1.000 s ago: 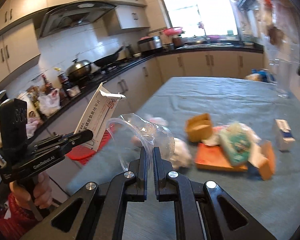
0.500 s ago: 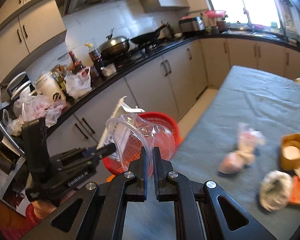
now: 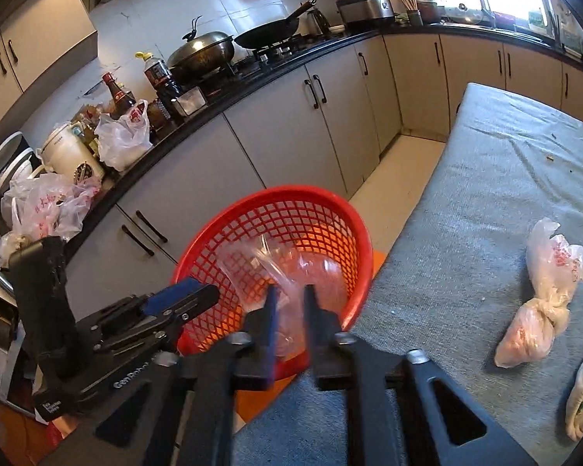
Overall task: Collect trash
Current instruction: 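Carry the box and cup to the red basket and open both grippers, then grasp the plastic food bag with the left gripper while the right grasps the orange box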
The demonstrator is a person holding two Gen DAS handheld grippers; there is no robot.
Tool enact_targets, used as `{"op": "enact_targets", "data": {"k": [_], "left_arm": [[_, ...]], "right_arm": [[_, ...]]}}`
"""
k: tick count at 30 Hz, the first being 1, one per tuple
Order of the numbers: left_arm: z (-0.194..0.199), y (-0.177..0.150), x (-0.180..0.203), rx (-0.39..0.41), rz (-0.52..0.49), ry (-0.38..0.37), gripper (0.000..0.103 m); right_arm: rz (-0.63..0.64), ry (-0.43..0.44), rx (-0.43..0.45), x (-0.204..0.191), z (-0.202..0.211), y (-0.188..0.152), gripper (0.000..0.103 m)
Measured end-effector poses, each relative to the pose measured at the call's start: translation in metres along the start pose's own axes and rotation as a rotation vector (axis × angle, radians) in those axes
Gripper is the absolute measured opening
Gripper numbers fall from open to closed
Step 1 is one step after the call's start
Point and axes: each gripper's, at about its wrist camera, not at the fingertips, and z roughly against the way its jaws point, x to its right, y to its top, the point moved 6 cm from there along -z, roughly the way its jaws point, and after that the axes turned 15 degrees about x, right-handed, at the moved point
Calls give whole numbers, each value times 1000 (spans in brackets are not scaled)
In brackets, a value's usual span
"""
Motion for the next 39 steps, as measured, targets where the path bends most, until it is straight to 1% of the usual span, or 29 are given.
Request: {"op": "enact_targets", "data": {"k": [1, 2, 4, 8, 10, 15, 20, 23, 24, 27, 30, 34, 39], "left_arm": [[2, 0, 2, 2, 0, -3, 37], [3, 2, 2, 3, 3, -5, 37], [6, 4, 7, 11, 6, -10, 37], [12, 10, 17, 23, -3, -22, 37], [16, 13, 26, 32, -14, -32, 38], [22, 14, 59, 38, -49, -66, 40], [23, 9, 96, 21, -78, -118, 42], [21, 4, 120, 7, -100, -148, 47], [20, 2, 128, 2, -106, -161, 49], [12, -3, 153, -20, -127, -192, 52], [2, -8, 179, -39, -159, -222, 56], [-18, -12, 213, -63, -209, -241, 61], [-45, -17, 244, -88, -268, -246, 73]], "right_arm": [[-6, 3, 15, 1, 3, 2, 55], [-5, 3, 27, 1, 7, 3, 57], [2, -1, 43, 2, 15, 6, 57], [-23, 5, 75, 11, 36, 9, 57], [-42, -8, 93, 22, 50, 9, 57], [-82, -35, 121, 47, 83, 3, 57], [-103, -69, 168, 73, 125, -3, 57], [-102, -116, 215, 95, 157, -6, 57], [-98, -142, 230, 104, 169, -7, 57], [-107, -210, 263, 131, 201, -12, 57], [-90, -282, 266, 156, 228, -20, 57], [-79, -369, 272, 184, 260, -31, 57], [-57, -455, 276, 210, 290, -39, 57]]}}
